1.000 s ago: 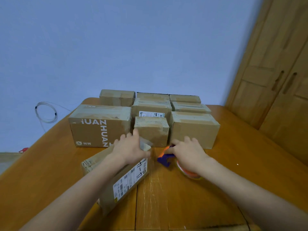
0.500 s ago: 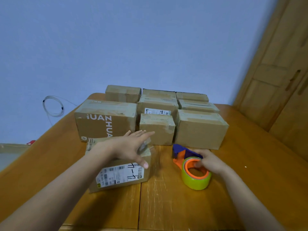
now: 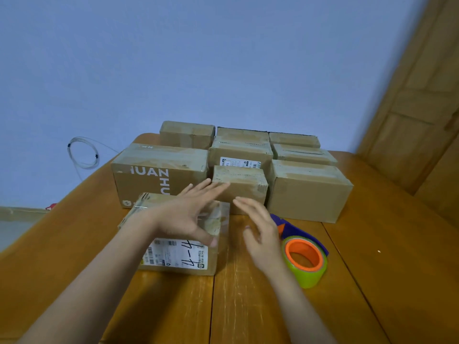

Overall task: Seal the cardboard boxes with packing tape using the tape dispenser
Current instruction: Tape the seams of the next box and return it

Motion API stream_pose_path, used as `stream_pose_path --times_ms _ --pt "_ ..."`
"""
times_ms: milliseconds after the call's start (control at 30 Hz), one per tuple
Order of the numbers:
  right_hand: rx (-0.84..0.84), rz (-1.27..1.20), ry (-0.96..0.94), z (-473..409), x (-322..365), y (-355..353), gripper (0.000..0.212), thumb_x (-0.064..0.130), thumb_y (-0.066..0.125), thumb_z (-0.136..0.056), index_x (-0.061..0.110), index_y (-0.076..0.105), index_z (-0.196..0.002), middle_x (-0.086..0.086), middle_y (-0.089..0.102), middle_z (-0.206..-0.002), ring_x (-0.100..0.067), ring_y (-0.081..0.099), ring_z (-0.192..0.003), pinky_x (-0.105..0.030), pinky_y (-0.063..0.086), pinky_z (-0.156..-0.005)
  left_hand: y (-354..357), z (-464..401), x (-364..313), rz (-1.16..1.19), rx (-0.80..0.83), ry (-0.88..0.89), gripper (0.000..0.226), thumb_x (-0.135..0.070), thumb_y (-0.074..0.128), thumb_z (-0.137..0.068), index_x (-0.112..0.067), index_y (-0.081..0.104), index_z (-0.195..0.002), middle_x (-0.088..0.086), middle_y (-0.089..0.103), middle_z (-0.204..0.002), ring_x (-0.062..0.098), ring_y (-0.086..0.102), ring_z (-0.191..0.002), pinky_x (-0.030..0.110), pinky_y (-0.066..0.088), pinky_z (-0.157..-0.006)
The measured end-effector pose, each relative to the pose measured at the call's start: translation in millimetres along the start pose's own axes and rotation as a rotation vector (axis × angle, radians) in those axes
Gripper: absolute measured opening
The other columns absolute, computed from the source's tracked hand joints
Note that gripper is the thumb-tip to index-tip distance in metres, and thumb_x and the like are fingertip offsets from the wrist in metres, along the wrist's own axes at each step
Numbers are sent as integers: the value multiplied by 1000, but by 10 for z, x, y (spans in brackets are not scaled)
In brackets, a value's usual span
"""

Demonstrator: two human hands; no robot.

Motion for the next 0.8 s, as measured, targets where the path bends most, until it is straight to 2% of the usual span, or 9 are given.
stream_pose_path --times_ms 100,200,300,433,500,633,700,800 --pt "-69 -14 -43 45 -51 111 57 7 40 -75 13 59 -129 2 53 -134 -16 44 -130 -29 33 -109 140 -21 101 -107 39 -25 129 -94 48 -48 -39 -16 -147 -10 -11 -160 1 -16 -143 35 -14 -118" --pt "-70 3 -104 94 -61 170 60 5 40 -75 16 56 -131 2 51 -139 -19 40 -134 -28 28 -112 158 -41 157 -127 15 -45 130 -90 45 -47 -33 -7 -152 -7 3 -161 5 -2 -146 30 -10 -117" --pt "-65 24 -138 148 -76 227 59 8 41 -75 21 55 -130 9 50 -140 -17 38 -136 -28 26 -113 130 -33 153 -105 -16 -44 130 -87 44 -48 -27 0 -154 -7 9 -161 6 5 -146 26 -8 -115" --pt "-92 41 -159 190 -87 268 53 9 40 -76 15 63 -123 6 58 -133 -15 43 -133 -34 32 -110 123 -21 151 -81 -36 -26 141 -99 40 -37 -27 7 -154 -9 14 -159 5 9 -144 23 -6 -115" --pt "-110 37 -168 202 -100 266 52 10 40 -78 16 63 -123 7 59 -131 -13 44 -132 -36 33 -108 118 -17 153 -70 -43 -21 140 -101 32 -38 -28 8 -154 -10 15 -159 4 9 -144 22 -5 -114" --pt "-124 3 -156 226 -159 298 53 9 39 -81 16 57 -129 10 58 -133 -13 45 -132 -40 33 -107 115 -15 139 -63 -44 -14 137 -101 31 -39 -28 9 -153 -11 16 -159 4 10 -144 22 -5 -114" --pt "-83 -47 -113 238 -193 364 54 9 37 -82 16 53 -133 14 54 -137 -13 42 -135 -39 29 -111 113 -16 144 -65 -36 -23 138 -101 31 -38 -28 9 -153 -11 15 -159 4 10 -144 20 -6 -113" --pt "64 -134 -1 289 -260 526 58 14 33 -81 21 45 -138 32 37 -142 -5 31 -140 -27 13 -118 97 -18 142 -75 -30 -36 142 -103 26 -34 -27 9 -153 -10 16 -159 7 11 -144 19 -3 -111"
Point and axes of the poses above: each hand's wrist, its own z-axis away from the middle knuckle, its own y-axis out of the palm, x = y × z, the point moved 8 cm from there along -z, towards the middle knuckle
